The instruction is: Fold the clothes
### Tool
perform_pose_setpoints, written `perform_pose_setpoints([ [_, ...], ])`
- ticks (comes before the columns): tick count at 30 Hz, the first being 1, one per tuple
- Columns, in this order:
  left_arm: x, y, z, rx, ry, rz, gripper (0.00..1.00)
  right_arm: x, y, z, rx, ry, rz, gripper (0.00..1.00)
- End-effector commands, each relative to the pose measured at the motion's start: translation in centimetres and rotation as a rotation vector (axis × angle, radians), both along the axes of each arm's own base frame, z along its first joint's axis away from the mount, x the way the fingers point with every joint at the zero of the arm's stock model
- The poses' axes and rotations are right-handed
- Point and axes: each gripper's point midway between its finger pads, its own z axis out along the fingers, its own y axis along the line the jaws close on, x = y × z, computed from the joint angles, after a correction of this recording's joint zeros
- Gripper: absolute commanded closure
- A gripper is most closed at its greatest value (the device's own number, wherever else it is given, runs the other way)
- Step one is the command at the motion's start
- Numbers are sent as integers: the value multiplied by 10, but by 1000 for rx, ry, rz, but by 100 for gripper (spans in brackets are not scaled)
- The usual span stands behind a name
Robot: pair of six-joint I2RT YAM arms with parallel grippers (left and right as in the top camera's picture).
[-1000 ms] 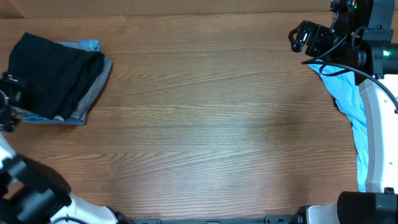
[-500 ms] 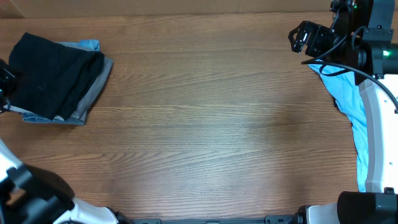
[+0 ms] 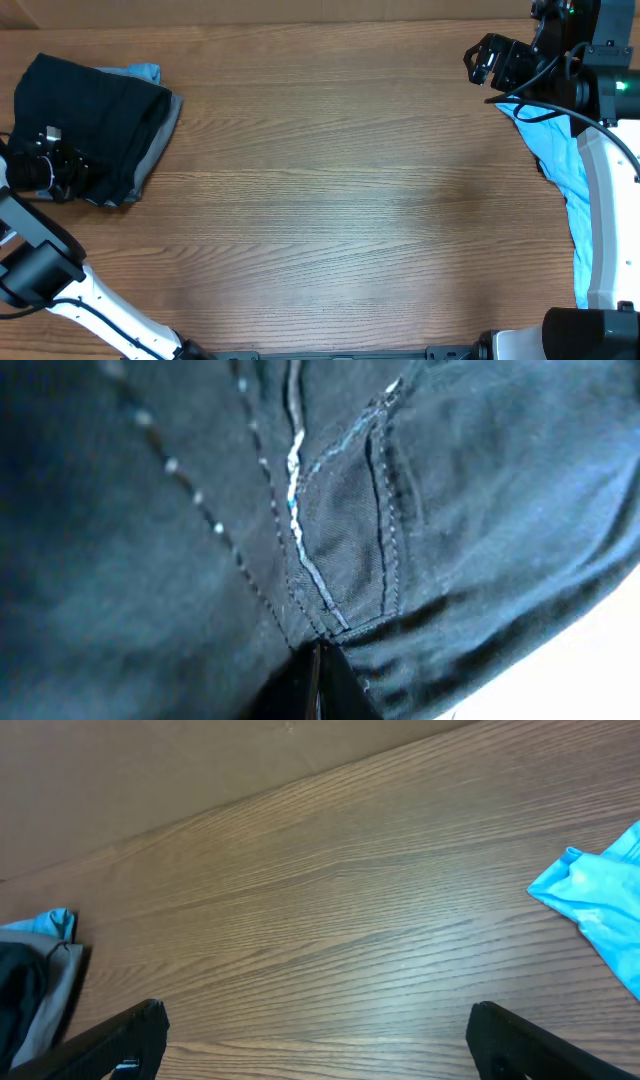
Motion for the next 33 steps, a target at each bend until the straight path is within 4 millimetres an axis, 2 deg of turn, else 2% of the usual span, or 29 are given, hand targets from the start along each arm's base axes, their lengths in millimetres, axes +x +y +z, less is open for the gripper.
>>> perform_pose_setpoints([
  [1,6,-6,14,-36,-97,-28,92,-2,0,7,-1,-18,-4,0],
  [3,18,-7,54,-29,-220,-30,91,-2,0,7,-1,-18,-5,0],
  [6,29,-12,126,28,-404,-34,91,-2,0,7,-1,-18,-5,0],
  [7,30,-15,143,39,-440,-29,91,-2,0,7,-2,-18,-5,0],
  [8,32,-20,165,66,-490,-31,88,-2,0,7,-2,-18,-5,0],
  [10,35,-25,179,98,-526,-45,86,-2,0,7,-2,-18,-5,0],
  [12,39,-30,181,104,-539,-62,87,-2,0,7,-2,-18,-5,0],
  [16,56,-50,167,93,-540,-122,84,-2,0,7,-1,-18,-5,0],
  [22,85,-69,127,80,-514,-188,87,-2,0,7,-1,-18,-5,0],
  [25,91,-76,93,38,-447,-199,88,-2,0,7,-1,-18,-5,0],
  [30,85,-95,29,-34,-338,-276,90,-2,0,7,-2,-18,-5,0],
  [33,77,-110,1,-68,-307,-349,90,-2,0,7,-1,-18,-5,0],
])
